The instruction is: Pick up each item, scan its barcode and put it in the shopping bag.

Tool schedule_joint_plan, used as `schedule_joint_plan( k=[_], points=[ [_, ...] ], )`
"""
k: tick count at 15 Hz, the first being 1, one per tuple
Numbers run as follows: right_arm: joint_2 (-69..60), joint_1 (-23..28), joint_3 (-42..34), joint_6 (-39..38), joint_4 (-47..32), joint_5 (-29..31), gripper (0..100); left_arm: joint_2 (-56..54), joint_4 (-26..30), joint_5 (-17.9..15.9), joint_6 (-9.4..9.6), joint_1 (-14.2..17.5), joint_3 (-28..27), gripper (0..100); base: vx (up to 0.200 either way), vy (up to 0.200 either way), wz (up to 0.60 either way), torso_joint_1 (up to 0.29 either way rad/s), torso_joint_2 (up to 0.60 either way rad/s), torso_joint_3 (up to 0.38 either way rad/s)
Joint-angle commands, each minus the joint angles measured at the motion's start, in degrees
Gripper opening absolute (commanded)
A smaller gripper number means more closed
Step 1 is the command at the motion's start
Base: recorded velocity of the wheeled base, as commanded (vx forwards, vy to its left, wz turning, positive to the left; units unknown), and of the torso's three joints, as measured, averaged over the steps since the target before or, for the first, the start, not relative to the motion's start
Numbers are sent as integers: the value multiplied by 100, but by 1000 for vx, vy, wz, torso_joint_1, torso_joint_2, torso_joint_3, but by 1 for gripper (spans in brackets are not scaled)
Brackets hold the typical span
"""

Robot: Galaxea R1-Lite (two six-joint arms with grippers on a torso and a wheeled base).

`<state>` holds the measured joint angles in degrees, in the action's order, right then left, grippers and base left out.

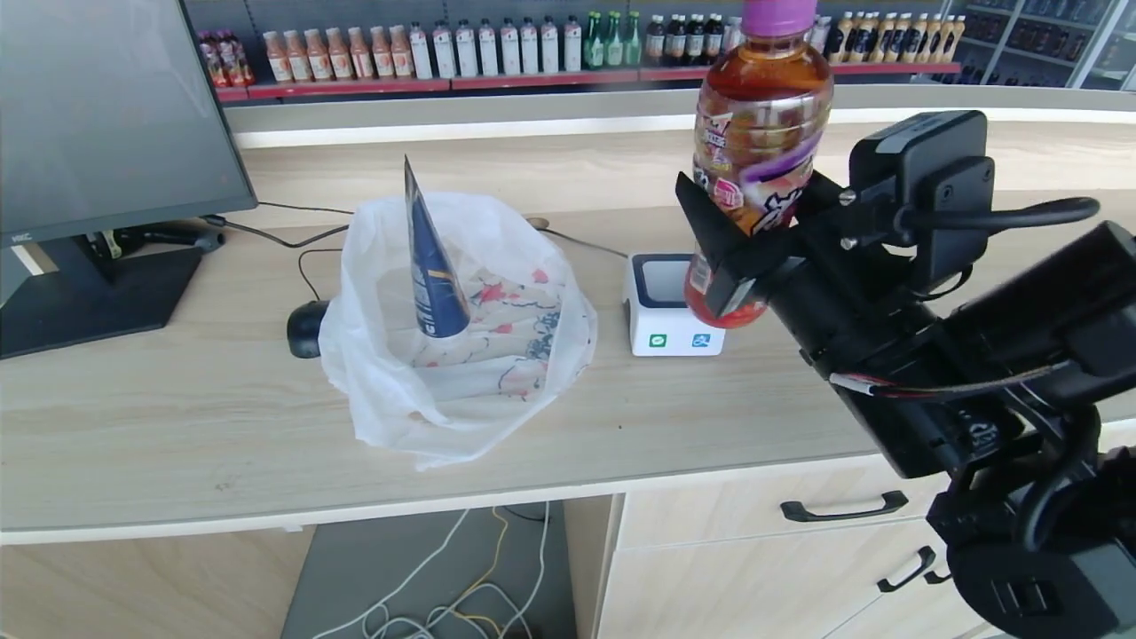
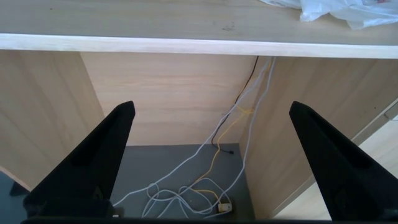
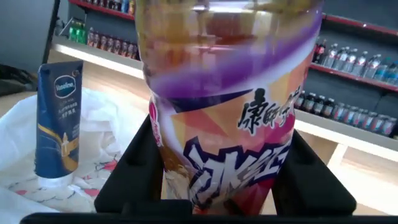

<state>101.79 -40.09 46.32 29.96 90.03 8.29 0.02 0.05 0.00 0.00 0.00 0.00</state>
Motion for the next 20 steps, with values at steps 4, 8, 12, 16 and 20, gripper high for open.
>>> schedule_joint_plan(
  k=[4, 8, 12, 16, 20],
  points=[
    [825, 758, 1335, 1618, -3, -1717, 0, -2, 4, 0, 0, 0, 0, 100, 0, 0, 0, 0, 0, 0],
    [1001, 1135, 1397, 2444, -3, -3079, 0, -2, -5, 0, 0, 0, 0, 100, 0, 0, 0, 0, 0, 0],
    [1097, 1628, 1397, 2971, -3, -4318, 0, -2, 4, 0, 0, 0, 0, 100, 0, 0, 0, 0, 0, 0],
    [1141, 1663, 1406, 3314, -3, -5048, 0, -2, -5, 0, 0, 0, 0, 100, 0, 0, 0, 0, 0, 0],
    [1396, 1654, 1397, 3543, -3, -5461, 0, -2, -5, 0, 0, 0, 0, 100, 0, 0, 0, 0, 0, 0]
  ],
)
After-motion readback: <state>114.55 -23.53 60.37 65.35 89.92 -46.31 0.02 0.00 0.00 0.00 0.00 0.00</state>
